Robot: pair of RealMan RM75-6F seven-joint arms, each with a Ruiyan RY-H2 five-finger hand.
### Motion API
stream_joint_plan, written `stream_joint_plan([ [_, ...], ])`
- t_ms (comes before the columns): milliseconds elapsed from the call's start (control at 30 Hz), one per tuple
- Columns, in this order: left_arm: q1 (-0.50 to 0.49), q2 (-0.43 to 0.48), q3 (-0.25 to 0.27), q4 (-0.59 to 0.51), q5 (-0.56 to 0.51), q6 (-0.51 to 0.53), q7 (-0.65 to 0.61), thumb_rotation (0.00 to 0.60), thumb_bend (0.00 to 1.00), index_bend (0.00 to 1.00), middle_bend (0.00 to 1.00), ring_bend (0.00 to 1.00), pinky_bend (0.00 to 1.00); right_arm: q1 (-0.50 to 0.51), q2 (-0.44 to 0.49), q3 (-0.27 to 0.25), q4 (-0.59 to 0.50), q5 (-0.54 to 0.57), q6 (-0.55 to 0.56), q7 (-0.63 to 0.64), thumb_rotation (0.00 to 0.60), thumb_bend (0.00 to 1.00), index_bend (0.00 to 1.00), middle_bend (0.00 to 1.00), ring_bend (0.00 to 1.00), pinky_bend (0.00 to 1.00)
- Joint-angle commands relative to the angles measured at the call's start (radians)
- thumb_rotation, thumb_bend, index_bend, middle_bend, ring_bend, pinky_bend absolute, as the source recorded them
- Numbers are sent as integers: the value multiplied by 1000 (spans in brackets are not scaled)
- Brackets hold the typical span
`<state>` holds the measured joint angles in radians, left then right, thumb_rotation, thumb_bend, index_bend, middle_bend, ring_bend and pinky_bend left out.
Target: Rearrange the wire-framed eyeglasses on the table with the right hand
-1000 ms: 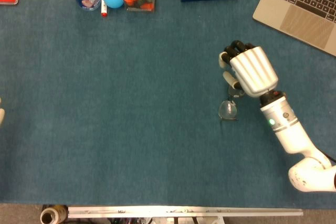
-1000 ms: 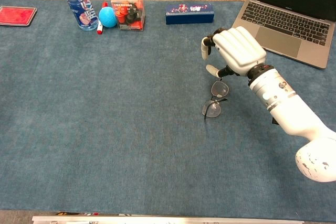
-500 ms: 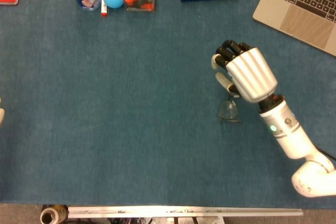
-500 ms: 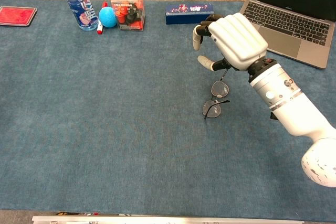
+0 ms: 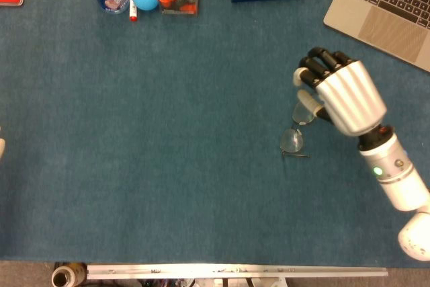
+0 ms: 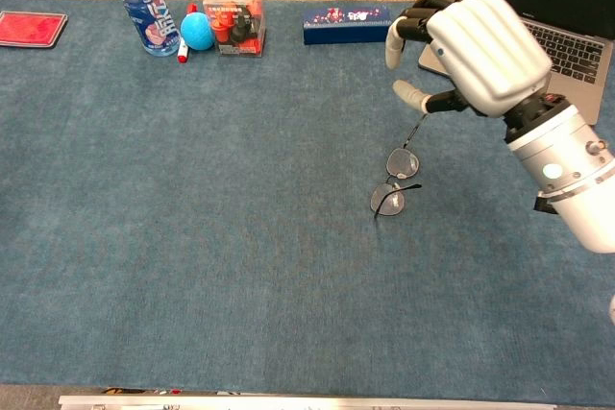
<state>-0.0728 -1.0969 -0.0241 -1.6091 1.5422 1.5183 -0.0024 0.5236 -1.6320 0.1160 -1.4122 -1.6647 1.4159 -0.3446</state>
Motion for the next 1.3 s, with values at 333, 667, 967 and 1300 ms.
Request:
stream_joint_plan([
  [333, -2, -2, -1, 1, -5, -5, 4, 600, 280, 513, 482, 313, 462, -19, 82, 33, -24, 34, 1, -34, 600, 273, 553, 515, 335, 557],
  [667, -1, -2, -2, -1, -5, -3, 5, 600, 281, 513, 482, 312, 462, -39, 107, 27, 18, 80, -24, -32, 600, 284, 554, 515, 335, 557],
  [967, -2, -2, -1, -2, -7, -7, 7, 600, 280, 513, 482, 312, 462, -47, 92, 19, 84, 112, -51, -6, 600, 294, 553, 511, 335, 557],
  [1300, -1, 2, -4, -2, -13, -6, -4, 600, 281, 513, 482, 313, 462, -39, 23, 5, 196, 118, -76, 79, 600, 290, 553, 511, 335, 557],
])
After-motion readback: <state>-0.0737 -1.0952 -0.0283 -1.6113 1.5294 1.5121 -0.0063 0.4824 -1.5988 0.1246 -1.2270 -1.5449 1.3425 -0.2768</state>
